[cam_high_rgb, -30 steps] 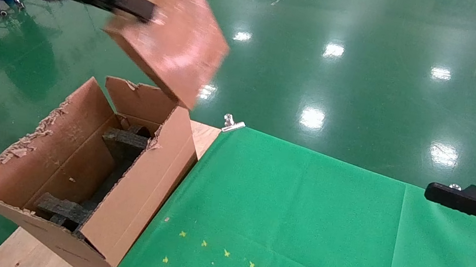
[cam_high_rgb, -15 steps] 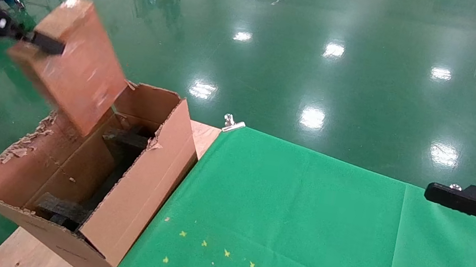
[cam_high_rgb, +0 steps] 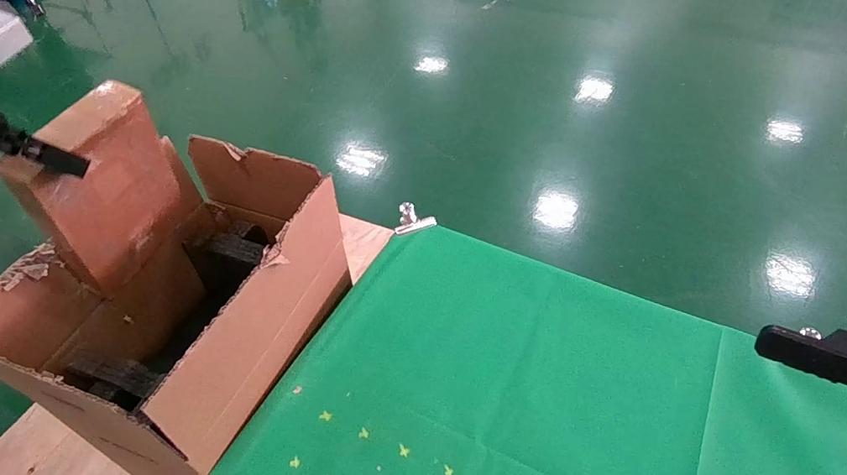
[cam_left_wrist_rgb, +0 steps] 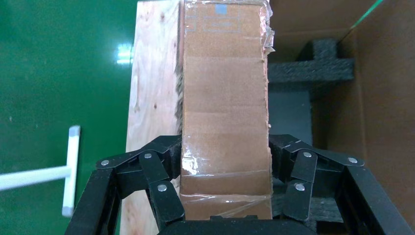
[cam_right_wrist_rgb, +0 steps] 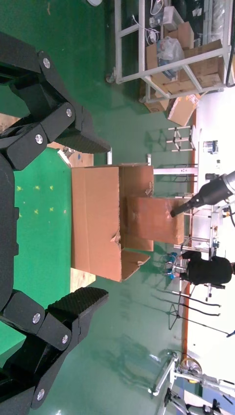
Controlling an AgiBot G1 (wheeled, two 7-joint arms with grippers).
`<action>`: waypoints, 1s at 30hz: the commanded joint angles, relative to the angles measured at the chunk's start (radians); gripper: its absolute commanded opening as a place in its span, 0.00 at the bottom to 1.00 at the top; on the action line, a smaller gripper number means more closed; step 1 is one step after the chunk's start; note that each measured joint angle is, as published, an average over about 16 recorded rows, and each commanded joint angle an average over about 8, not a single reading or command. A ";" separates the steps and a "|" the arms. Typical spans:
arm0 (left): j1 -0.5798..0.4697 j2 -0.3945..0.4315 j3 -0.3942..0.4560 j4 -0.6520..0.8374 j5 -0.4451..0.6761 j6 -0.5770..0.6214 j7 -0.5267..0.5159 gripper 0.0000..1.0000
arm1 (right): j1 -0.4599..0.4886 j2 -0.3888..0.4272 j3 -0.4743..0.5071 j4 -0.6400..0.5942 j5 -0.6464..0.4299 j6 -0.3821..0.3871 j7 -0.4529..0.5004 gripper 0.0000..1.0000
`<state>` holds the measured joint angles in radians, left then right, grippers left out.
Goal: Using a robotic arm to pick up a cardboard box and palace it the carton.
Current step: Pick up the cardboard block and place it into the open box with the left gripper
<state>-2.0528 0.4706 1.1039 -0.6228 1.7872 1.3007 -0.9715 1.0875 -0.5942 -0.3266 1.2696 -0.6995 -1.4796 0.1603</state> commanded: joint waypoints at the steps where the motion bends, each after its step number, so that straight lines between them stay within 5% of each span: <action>1: 0.017 0.000 0.000 0.035 -0.009 -0.017 0.024 0.00 | 0.000 0.000 0.000 0.000 0.000 0.000 0.000 1.00; 30: 0.196 0.168 0.004 0.435 -0.060 -0.181 0.174 0.00 | 0.000 0.000 -0.001 0.000 0.001 0.000 0.000 1.00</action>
<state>-1.8574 0.6376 1.1071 -0.1902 1.7264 1.1205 -0.7991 1.0876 -0.5939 -0.3273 1.2696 -0.6990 -1.4793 0.1599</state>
